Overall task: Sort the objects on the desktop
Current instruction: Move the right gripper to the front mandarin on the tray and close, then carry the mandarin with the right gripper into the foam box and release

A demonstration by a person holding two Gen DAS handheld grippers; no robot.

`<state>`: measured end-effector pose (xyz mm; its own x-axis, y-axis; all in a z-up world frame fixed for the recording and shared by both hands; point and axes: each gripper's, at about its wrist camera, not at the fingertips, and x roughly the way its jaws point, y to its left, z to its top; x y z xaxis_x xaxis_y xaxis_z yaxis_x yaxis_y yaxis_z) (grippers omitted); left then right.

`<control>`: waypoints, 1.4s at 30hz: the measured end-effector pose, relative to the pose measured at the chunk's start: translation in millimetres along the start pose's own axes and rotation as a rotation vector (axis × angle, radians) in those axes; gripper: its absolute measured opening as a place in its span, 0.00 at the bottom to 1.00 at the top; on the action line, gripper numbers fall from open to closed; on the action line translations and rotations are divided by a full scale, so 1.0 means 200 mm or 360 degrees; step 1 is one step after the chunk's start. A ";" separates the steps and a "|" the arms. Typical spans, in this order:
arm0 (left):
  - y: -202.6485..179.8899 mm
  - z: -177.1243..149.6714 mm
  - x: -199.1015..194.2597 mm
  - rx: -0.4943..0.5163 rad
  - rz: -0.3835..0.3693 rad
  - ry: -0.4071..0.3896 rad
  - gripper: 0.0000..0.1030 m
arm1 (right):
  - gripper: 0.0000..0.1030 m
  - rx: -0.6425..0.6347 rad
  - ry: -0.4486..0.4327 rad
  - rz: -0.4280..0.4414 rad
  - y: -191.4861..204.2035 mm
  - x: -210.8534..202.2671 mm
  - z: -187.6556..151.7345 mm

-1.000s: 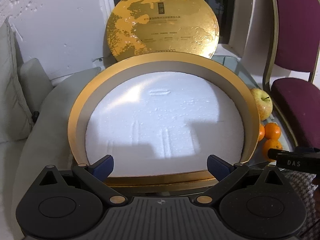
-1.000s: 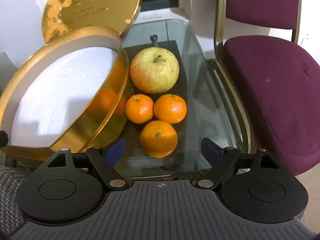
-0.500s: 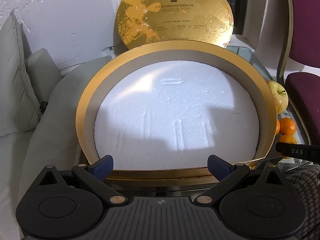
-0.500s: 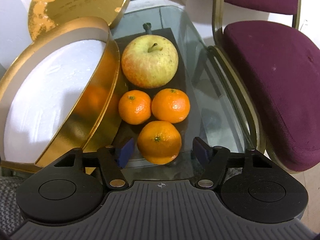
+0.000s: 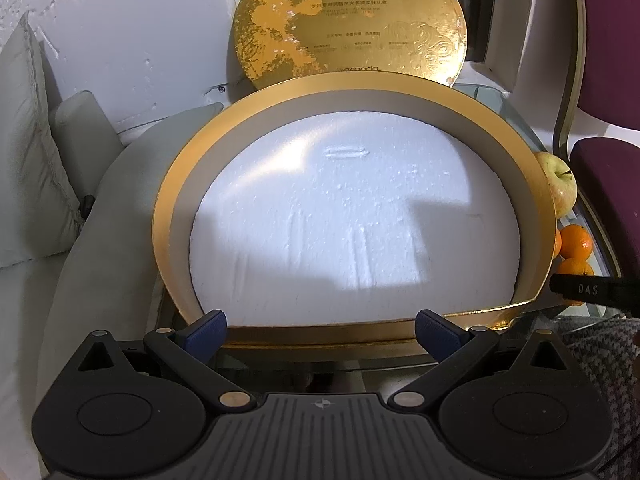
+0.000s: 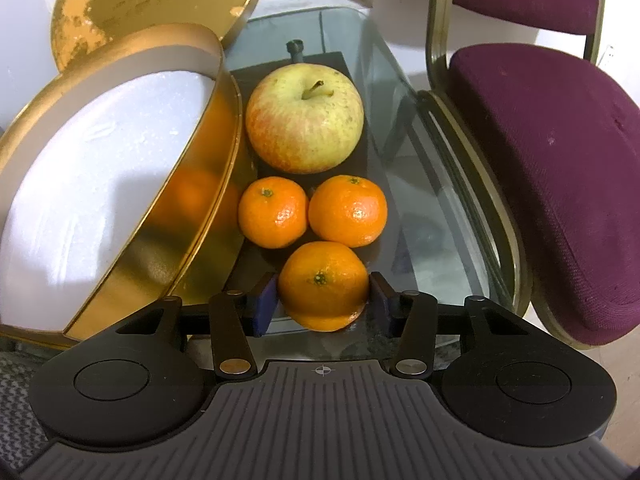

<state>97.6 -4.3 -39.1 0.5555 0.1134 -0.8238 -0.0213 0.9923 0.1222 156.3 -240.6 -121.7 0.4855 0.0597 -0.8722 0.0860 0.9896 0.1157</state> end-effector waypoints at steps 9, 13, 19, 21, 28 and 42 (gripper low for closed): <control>0.12 -0.06 -0.09 -0.0083 -0.0018 -0.0057 0.98 | 0.48 0.0047 -0.0011 0.0038 0.00 -0.12 -0.02; 0.23 -0.11 -0.13 -0.0161 -0.0004 -0.0082 0.98 | 0.48 0.0045 -0.0004 0.0062 0.03 -0.19 -0.05; 0.44 -0.16 -0.20 -0.0303 0.0061 -0.0135 0.98 | 0.48 0.0012 -0.0073 0.0067 0.12 -0.32 -0.05; 0.53 -0.16 -0.22 -0.0373 0.0122 -0.0179 0.98 | 0.48 -0.0016 -0.0124 0.0079 0.17 -0.39 -0.03; 0.79 -0.18 -0.26 -0.0554 0.0218 -0.0241 0.99 | 0.48 -0.0187 -0.0293 0.0189 0.44 -0.58 0.09; 1.05 -0.29 -0.09 -0.0745 0.0253 -0.0092 0.99 | 0.48 -0.0532 -0.0155 0.0412 1.10 -0.30 0.10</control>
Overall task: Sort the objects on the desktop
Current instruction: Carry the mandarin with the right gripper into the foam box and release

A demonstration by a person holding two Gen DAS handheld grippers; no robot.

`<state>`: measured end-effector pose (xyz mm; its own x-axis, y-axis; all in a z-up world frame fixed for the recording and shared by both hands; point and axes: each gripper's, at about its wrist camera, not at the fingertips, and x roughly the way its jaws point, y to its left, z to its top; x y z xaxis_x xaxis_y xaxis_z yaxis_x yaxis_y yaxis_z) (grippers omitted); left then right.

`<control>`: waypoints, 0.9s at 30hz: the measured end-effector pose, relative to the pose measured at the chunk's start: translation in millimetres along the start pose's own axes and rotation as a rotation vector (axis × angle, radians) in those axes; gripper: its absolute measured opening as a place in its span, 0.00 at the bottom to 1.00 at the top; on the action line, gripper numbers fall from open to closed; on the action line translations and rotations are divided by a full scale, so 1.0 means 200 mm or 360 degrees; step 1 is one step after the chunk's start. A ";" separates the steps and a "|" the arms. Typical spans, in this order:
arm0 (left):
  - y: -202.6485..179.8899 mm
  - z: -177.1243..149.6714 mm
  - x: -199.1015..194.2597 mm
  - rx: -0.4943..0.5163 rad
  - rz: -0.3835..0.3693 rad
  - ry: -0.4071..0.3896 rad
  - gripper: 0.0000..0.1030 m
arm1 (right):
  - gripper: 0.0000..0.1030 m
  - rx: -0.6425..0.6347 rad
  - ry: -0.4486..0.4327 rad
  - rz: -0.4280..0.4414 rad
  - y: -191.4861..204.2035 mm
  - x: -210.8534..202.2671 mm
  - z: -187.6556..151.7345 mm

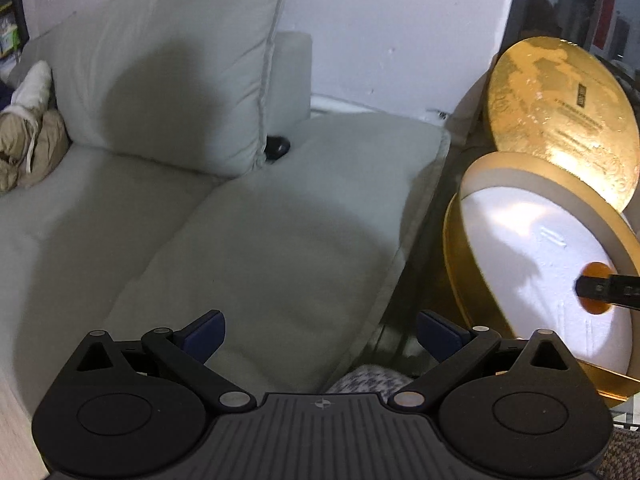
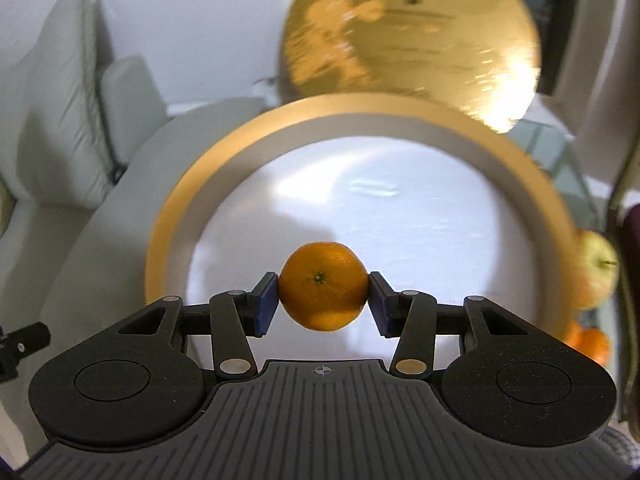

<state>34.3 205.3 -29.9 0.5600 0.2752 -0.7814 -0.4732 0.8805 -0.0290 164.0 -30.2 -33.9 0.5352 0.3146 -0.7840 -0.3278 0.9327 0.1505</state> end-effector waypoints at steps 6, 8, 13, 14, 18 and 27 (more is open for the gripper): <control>0.07 -0.01 0.06 -0.0065 0.0026 0.0060 0.99 | 0.48 -0.0101 0.0112 0.0014 0.12 0.18 -0.01; 0.07 -0.01 0.07 -0.0071 0.0024 0.0072 0.99 | 0.48 -0.0115 0.0151 0.0009 0.14 0.23 -0.02; 0.08 -0.01 0.08 -0.0078 0.0016 0.0089 0.99 | 0.48 -0.0134 0.0211 -0.0012 0.16 0.31 -0.04; 0.08 -0.01 0.08 -0.0078 0.0014 0.0091 0.99 | 0.48 -0.0136 0.0217 -0.0013 0.16 0.32 -0.04; 0.07 -0.02 0.08 -0.0069 0.0012 0.0097 0.99 | 0.48 -0.0143 0.0221 -0.0019 0.16 0.34 -0.05; 0.03 -0.03 0.03 -0.0028 0.0014 0.0078 0.99 | 0.53 -0.0119 0.0246 -0.0001 0.15 0.35 -0.05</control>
<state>32.0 209.6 -38.3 0.5220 0.2635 -0.8112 -0.4901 0.8710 -0.0325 184.5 17.4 -90.2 0.4110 0.2779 -0.8682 -0.3875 0.9153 0.1096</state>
